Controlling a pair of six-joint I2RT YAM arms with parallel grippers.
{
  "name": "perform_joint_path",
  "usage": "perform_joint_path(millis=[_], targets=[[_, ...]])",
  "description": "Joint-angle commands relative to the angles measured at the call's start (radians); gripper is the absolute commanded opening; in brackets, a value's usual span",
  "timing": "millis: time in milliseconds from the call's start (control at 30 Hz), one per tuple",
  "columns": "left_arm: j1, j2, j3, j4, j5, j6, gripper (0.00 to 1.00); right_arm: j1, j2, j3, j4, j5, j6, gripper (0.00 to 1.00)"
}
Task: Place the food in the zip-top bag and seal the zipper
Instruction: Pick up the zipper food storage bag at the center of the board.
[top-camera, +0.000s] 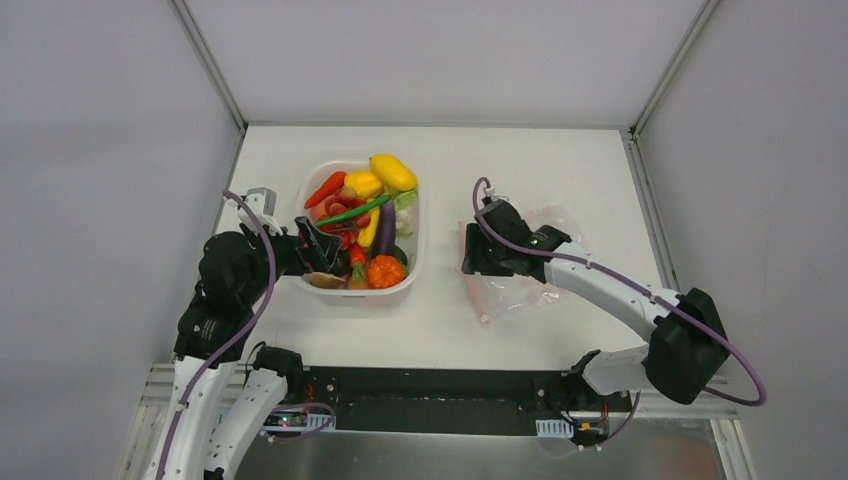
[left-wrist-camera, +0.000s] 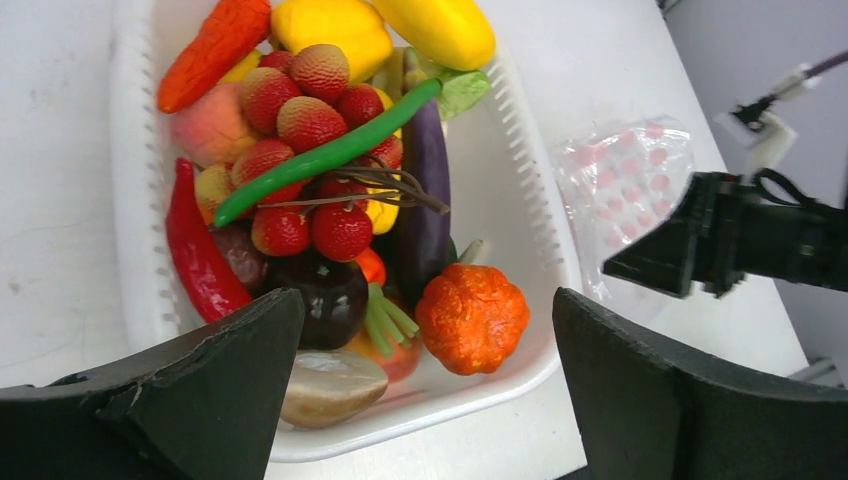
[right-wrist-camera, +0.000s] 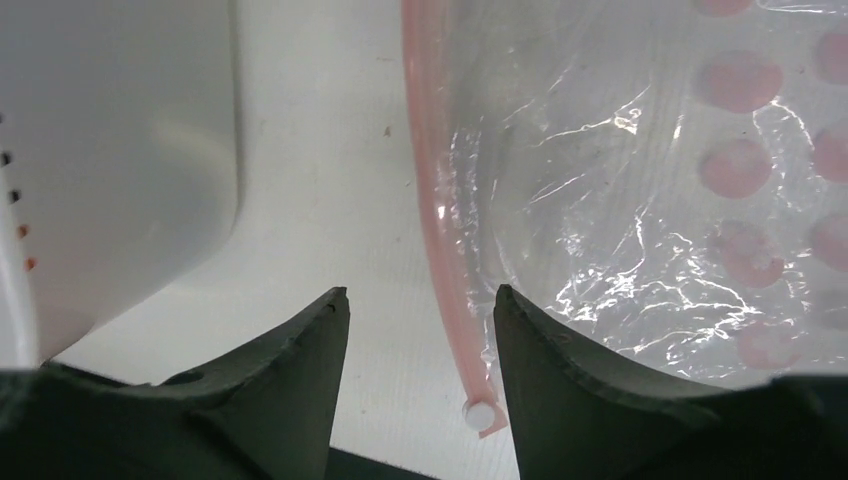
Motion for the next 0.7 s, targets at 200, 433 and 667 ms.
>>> perform_joint_path(millis=[200, 433, 667], targets=[[0.006, 0.015, 0.007, 0.057, 0.105, -0.049, 0.99, 0.034, 0.177, 0.034, 0.076, 0.213, 0.069, 0.49], [0.006, 0.004, -0.003, 0.054, 0.093, -0.053, 0.99, 0.06, 0.222, 0.026, 0.112, 0.287, 0.09, 0.44], [0.006, 0.003, -0.002, 0.046, 0.101, -0.055, 0.99, 0.091, 0.246, 0.02, 0.113, 0.375, 0.097, 0.4]])
